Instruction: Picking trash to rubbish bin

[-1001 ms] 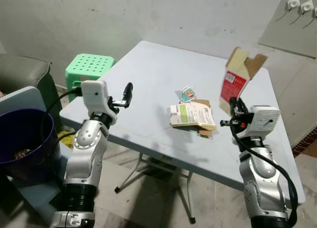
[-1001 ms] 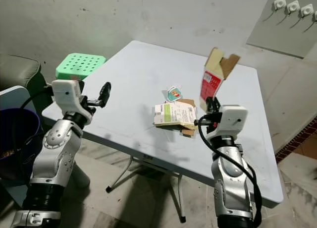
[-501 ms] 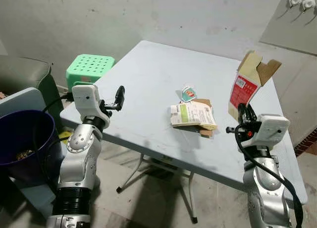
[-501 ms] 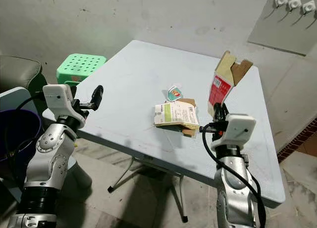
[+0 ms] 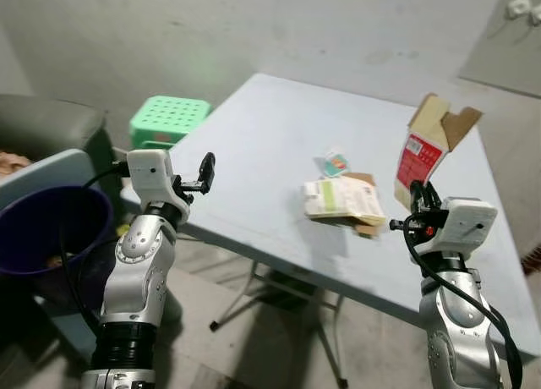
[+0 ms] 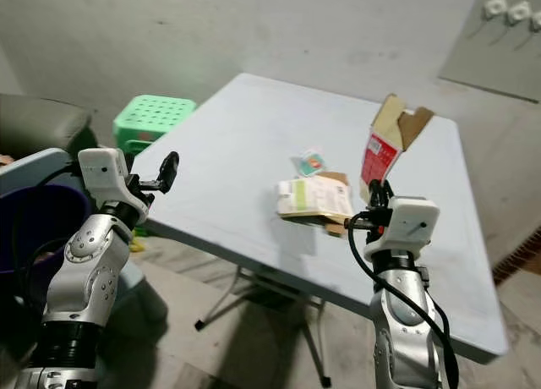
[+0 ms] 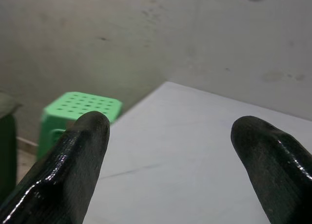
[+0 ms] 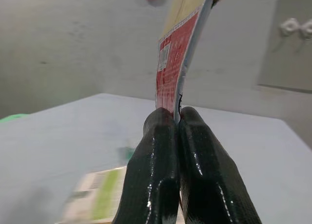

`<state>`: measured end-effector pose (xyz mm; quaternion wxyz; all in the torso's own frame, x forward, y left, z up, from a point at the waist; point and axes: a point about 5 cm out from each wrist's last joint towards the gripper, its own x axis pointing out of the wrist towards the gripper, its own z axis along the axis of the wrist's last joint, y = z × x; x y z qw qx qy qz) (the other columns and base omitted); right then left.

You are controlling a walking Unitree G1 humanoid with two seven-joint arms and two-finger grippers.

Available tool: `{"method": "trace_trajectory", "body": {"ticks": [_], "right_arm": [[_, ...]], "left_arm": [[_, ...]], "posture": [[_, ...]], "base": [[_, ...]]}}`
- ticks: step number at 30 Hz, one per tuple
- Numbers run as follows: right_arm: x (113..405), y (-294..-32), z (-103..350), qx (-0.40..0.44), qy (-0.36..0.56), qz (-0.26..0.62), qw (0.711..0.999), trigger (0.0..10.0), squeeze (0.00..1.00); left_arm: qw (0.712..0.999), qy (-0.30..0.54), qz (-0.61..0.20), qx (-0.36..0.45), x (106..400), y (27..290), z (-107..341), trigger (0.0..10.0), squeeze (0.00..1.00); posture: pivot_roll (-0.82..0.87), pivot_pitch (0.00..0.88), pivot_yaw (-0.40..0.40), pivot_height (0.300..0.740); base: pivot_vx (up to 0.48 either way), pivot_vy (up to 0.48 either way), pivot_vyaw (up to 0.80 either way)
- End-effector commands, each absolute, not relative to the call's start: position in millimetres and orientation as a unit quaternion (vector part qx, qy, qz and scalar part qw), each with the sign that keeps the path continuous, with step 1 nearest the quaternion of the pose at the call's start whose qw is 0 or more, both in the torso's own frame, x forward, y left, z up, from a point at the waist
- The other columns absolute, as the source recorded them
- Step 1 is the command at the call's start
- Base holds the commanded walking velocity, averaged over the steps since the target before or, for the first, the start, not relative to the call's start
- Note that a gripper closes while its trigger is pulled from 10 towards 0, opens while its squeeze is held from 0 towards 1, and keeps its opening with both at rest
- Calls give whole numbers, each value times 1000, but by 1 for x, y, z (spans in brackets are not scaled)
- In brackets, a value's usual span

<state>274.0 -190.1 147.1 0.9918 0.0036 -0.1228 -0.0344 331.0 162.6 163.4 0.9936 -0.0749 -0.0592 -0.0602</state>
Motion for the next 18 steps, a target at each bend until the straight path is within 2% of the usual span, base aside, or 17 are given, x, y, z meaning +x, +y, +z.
{"method": "trace_trajectory", "body": {"ticks": [1,18], "right_arm": [[274,-190,156,1,-137,-34,990,10000,0],[274,-186,154,-1,-125,-22,992,10000,0]], "left_arm": [[994,-61,-60,-73,332,162,167,10000,0],[994,-56,-61,-68,333,163,167,10000,0]], "posture": [[-46,0,-67,740],[-38,0,-74,740]], "base": [[0,435,0],[0,435,0]]}}
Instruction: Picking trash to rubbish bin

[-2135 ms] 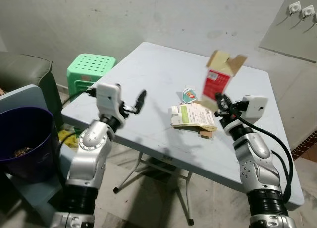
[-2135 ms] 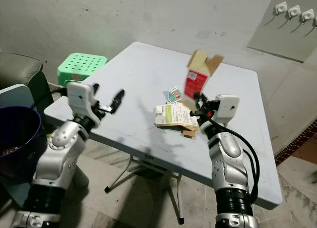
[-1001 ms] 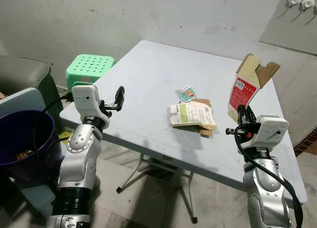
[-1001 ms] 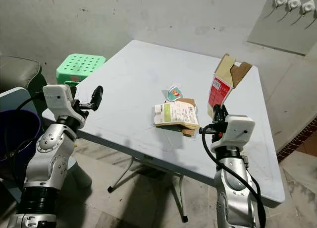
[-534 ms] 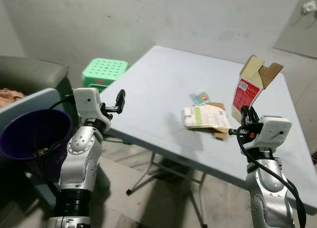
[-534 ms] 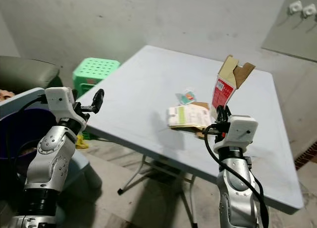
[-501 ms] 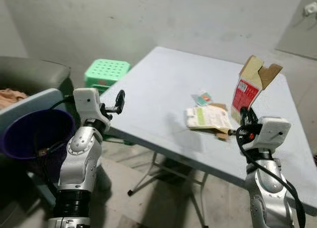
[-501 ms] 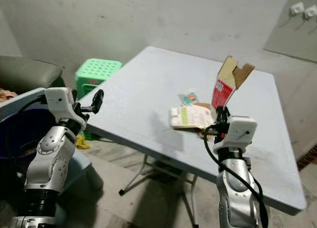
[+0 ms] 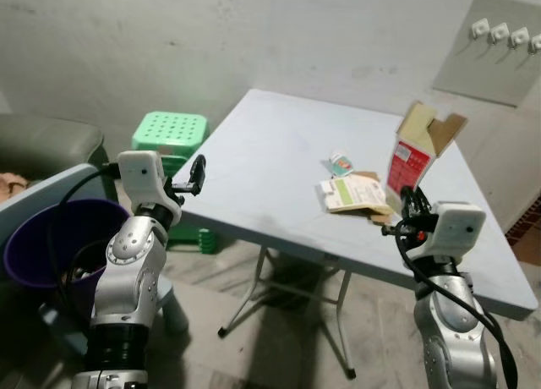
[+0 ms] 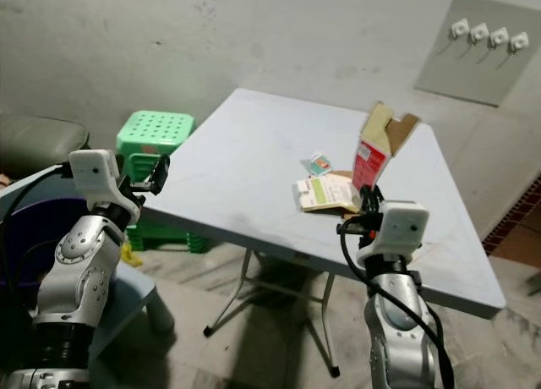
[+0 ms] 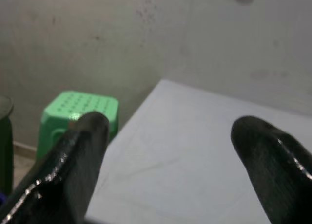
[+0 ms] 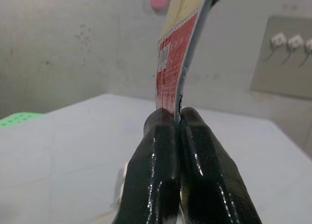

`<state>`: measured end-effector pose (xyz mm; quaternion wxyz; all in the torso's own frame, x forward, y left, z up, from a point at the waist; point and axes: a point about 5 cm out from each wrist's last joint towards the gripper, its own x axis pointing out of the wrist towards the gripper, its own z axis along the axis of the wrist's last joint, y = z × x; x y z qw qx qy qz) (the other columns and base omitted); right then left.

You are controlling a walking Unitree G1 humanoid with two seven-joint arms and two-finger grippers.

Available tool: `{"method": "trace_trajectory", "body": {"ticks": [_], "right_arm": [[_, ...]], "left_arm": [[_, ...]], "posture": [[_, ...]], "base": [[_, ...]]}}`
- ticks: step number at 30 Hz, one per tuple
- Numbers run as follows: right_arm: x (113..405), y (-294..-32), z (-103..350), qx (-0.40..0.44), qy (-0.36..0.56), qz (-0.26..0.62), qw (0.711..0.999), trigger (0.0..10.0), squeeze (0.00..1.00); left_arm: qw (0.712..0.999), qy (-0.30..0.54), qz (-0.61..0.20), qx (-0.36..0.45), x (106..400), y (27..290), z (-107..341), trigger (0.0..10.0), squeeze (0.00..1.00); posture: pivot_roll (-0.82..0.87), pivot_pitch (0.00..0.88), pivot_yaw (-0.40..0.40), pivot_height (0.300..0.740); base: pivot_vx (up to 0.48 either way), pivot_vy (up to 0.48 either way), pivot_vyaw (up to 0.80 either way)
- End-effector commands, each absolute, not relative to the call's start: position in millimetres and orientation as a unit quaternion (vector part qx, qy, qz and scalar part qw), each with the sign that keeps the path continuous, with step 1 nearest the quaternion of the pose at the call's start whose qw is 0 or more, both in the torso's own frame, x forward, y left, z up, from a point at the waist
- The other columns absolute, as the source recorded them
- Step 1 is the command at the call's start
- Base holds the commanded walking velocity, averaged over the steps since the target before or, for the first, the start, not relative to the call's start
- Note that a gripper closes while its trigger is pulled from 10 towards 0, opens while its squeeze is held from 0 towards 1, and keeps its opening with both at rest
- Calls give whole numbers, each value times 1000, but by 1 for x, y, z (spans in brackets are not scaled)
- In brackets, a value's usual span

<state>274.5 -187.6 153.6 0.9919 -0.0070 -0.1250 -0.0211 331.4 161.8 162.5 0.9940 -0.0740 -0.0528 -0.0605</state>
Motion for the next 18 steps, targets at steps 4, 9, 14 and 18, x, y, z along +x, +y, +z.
{"method": "trace_trajectory", "body": {"ticks": [4,9,14,18], "right_arm": [[275,-185,155,-2,-123,-17,992,10000,0],[276,-182,154,-16,-116,-3,993,10000,0],[277,-180,153,-17,-112,5,994,10000,0],[279,-179,153,-18,-110,8,994,10000,0]], "left_arm": [[994,-55,-61,-66,333,162,166,10000,0],[995,-52,-54,-58,333,164,166,10000,0],[996,-50,-55,-57,333,162,166,10000,0],[996,-46,-53,-55,333,161,165,10000,0]], "posture": [[-36,0,-77,740],[-29,0,-80,740],[-17,0,-85,740],[-9,0,-88,740]], "base": [[0,435,0],[0,174,0],[0,0,640],[0,0,800]]}}
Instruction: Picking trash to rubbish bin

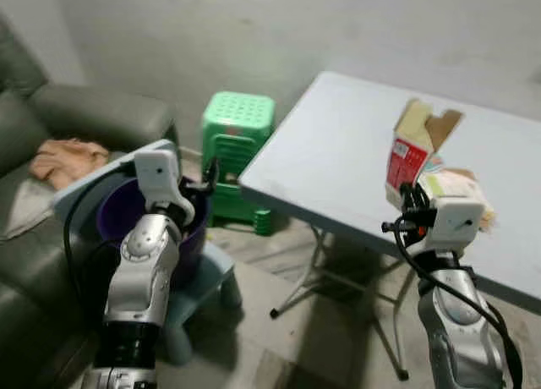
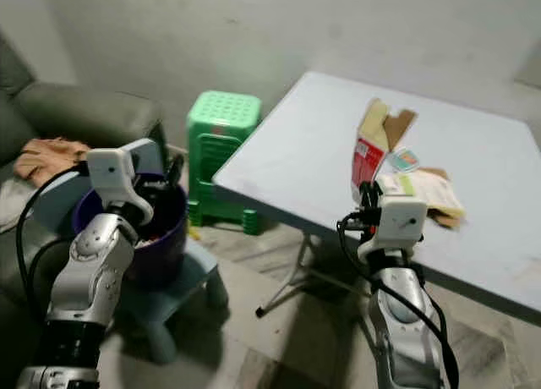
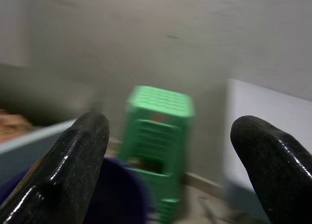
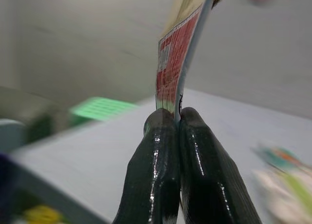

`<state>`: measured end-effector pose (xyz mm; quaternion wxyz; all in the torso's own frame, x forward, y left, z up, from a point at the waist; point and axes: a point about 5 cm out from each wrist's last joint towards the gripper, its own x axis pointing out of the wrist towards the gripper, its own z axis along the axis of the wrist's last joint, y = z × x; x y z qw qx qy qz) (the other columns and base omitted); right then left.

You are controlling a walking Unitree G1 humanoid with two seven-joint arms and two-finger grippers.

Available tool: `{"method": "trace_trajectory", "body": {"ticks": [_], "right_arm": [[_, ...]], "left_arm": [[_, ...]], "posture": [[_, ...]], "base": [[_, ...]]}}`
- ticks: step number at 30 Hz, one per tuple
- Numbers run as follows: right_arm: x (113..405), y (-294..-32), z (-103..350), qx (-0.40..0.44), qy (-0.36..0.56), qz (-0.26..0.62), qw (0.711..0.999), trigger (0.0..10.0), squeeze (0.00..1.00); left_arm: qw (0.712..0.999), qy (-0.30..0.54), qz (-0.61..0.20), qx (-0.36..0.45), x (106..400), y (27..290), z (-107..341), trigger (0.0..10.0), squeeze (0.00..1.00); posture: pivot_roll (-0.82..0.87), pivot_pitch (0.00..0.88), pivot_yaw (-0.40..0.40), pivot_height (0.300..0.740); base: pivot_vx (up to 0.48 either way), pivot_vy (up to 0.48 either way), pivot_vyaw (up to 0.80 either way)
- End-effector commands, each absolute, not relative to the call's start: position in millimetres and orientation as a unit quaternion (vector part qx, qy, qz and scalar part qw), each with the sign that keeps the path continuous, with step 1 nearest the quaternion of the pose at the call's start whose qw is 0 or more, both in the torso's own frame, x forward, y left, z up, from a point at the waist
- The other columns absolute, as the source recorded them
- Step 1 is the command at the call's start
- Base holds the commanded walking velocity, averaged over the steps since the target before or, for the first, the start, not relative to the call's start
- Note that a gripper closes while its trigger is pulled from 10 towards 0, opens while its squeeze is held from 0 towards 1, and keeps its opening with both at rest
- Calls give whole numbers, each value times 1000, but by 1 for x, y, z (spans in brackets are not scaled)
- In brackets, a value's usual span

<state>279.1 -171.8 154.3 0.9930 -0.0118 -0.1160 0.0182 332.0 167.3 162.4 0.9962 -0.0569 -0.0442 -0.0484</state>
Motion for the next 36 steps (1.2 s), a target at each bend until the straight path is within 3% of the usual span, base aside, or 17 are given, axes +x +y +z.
{"method": "trace_trajectory", "body": {"ticks": [1,25,36], "right_arm": [[280,-178,153,-19,-110,11,994,10000,0],[281,-173,152,-27,-106,27,994,10000,0],[282,-163,146,-21,-90,79,993,10000,0]], "left_arm": [[996,-46,-55,-51,332,161,165,10000,0],[997,-34,-57,-32,334,154,162,10000,0],[982,-34,-179,53,311,120,146,10000,0]], "posture": [[-6,0,-90,740],[-7,0,-90,740],[8,0,-102,740]], "base": [[0,0,800],[0,0,800],[0,0,566]]}}
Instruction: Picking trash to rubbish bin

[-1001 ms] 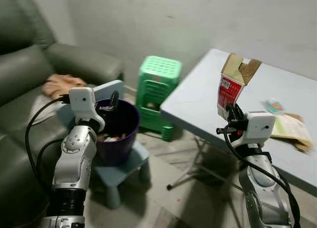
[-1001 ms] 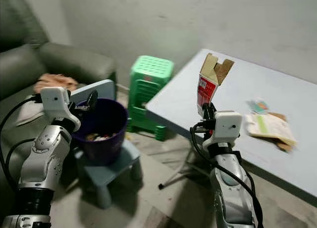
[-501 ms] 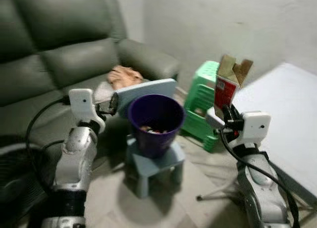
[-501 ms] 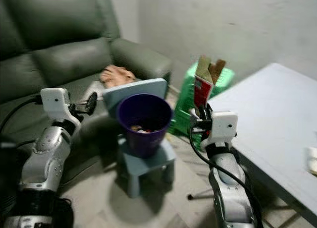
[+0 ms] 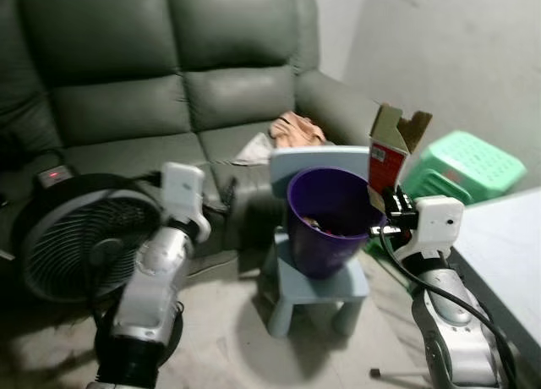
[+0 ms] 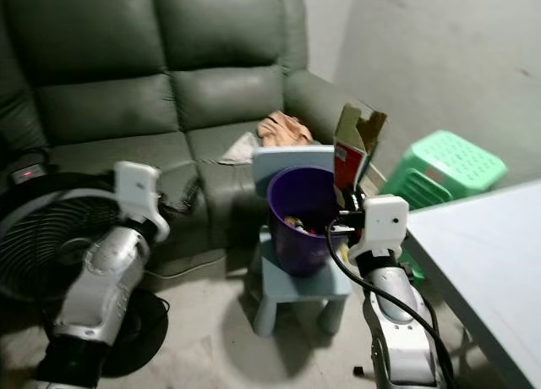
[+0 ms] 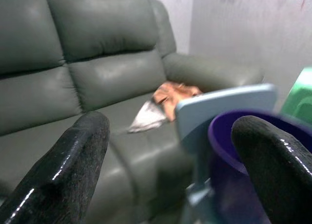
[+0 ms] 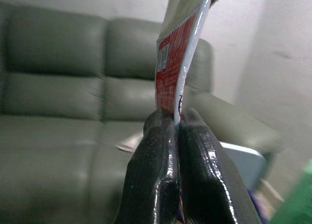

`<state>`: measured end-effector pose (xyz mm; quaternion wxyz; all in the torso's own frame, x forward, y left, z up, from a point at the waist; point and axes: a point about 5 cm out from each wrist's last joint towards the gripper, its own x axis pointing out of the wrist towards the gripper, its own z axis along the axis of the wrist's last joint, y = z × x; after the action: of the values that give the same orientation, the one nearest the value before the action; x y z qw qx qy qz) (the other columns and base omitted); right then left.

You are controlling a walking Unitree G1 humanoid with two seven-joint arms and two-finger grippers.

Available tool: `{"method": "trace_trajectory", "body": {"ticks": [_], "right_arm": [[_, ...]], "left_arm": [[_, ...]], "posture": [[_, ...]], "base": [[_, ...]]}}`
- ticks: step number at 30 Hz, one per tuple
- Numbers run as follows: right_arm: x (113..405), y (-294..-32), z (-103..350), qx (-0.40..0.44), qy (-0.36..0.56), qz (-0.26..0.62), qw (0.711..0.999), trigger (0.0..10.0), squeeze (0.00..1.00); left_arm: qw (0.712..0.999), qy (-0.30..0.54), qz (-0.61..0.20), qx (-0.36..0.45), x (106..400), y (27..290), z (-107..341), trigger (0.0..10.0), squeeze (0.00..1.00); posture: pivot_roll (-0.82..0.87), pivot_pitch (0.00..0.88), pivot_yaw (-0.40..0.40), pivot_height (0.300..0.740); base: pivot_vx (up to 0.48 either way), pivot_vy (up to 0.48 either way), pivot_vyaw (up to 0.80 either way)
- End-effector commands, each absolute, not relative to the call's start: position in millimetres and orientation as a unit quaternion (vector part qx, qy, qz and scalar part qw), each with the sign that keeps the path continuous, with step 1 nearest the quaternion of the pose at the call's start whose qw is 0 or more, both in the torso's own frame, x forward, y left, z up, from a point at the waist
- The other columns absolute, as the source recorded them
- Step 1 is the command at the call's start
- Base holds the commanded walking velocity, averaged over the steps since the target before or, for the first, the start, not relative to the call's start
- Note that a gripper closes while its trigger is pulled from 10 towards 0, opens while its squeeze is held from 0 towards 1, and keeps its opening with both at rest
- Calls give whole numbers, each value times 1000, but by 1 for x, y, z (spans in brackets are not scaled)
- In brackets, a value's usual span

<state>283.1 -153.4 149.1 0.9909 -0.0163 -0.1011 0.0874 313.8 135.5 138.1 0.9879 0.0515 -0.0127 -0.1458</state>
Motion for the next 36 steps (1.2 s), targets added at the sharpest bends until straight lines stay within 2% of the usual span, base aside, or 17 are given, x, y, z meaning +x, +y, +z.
{"method": "trace_trajectory", "body": {"ticks": [1,7,14,19,36], "right_arm": [[282,-162,145,-20,-88,86,992,10000,0],[281,-155,140,-27,-77,114,990,10000,0],[283,-145,137,-32,-70,146,986,10000,0],[287,-143,140,-32,-72,159,984,10000,0],[287,-140,138,-32,-67,172,982,10000,0]], "left_arm": [[979,-30,-198,48,307,116,143,10000,0],[964,-17,-259,60,292,100,132,10000,0],[940,16,-338,37,272,81,119,10000,0],[939,20,-342,20,267,77,118,10000,0],[945,15,-327,20,273,84,123,10000,0]], "posture": [[10,0,-103,740],[16,0,-108,740],[23,0,-112,740],[31,0,-121,740],[34,0,-123,740]], "base": [[0,0,0],[0,0,0],[0,0,0],[58,0,0],[415,0,0]]}}
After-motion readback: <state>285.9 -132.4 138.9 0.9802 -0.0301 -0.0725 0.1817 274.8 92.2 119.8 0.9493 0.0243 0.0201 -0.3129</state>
